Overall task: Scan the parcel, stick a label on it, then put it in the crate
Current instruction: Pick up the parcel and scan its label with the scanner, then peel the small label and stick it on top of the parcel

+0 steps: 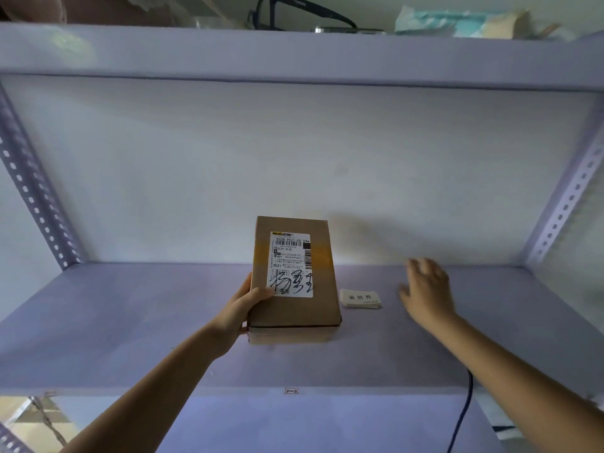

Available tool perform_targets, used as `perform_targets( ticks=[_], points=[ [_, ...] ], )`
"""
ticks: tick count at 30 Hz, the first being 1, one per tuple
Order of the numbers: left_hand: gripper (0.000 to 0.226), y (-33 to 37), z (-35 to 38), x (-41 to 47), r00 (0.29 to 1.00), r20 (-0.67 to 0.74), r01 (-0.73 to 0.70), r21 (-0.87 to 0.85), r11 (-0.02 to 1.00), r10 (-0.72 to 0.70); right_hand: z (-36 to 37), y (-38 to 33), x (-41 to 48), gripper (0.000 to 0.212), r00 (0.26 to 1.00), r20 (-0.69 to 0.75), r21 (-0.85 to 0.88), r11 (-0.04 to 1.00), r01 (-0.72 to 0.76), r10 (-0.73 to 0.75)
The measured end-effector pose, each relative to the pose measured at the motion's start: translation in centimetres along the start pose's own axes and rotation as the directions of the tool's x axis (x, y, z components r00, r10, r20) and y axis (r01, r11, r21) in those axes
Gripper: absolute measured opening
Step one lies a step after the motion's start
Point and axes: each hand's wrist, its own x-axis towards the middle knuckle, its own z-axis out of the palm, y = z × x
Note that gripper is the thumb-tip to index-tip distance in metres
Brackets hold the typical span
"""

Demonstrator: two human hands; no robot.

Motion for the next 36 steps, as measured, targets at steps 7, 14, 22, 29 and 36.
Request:
perform_targets(
  ticks=[7,14,22,29,36],
  points=[
    [0.062,-0.6,0.3,-0.1,0.982,-0.031,0.182,-0.056,0.982,-0.184,5.4,-6.8,0.2,0.053,0.921,0.356,0.108,0.986,0.129,-0.159],
    [0.059,-0.7,0.4,0.0,0.961,-0.004,0.275,-0.067,0.959,-0.276,6.4,-6.9,-0.3,0.035,0.958,0.229,0.025,0.985,0.172,-0.173],
    [0.062,-0.7,0.1,0.2,0.95,0.027,0.313,-0.063,0.948,-0.312,5.4,-6.8,0.3,0.026,0.934,0.278,-0.014,0.971,0.238,-0.225],
    [0.063,-0.4,0.4,-0.2,0.95,0.04,0.312,-0.042,0.949,-0.311,5.3,-6.8,0.3,0.019,0.946,0.25,-0.041,0.974,0.221,-0.204],
    [0.057,-0.5,0.8,-0.9,0.956,0.035,0.294,-0.092,0.951,-0.293,4.2,-6.6,0.0,0.02,0.994,0.041,0.215,0.972,0.095,-0.106]
  ],
)
